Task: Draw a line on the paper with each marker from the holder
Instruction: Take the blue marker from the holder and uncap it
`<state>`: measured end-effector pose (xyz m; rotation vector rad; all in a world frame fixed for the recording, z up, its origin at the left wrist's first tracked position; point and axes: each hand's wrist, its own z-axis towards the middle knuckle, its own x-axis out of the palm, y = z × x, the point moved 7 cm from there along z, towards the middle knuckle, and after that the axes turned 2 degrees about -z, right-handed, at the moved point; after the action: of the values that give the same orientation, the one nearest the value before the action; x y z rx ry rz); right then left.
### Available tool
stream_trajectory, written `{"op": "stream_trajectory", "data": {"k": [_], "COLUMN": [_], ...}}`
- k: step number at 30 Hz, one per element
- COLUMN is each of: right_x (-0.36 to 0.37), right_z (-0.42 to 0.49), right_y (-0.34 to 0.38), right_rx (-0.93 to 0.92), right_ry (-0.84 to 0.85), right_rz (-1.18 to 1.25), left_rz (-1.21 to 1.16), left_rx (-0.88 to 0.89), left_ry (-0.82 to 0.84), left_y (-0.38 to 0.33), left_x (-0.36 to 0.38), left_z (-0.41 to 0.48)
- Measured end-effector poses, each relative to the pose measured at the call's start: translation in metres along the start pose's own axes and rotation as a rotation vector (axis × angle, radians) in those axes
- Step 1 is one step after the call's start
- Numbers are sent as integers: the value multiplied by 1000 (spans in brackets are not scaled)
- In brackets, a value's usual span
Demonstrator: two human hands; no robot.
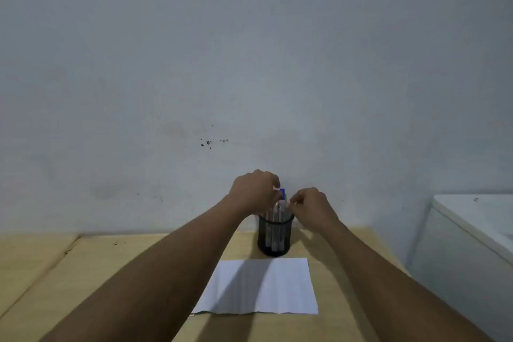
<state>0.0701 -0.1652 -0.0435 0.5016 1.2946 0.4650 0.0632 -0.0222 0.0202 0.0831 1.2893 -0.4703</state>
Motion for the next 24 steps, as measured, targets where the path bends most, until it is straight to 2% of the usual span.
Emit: {"op": "stream_trajectory", "data": {"k": [7,13,16,24], "right_x": [17,17,4,-66], "right_z": [21,18,11,-24], "right_y": [-5,-2,7,89], "right_rx": [18,77,79,-104], "right_ry": [66,61,61,5], "right_rz": [194,317,393,457], "left_rz": [40,-94,-181,-537], "left_rx": [-9,-21,-30,-9], "left_ry": [39,4,-71,-288], "left_y": [0,2,0,-6], "left_x": [26,25,5,-90], "left_z": [31,30,25,-4]}}
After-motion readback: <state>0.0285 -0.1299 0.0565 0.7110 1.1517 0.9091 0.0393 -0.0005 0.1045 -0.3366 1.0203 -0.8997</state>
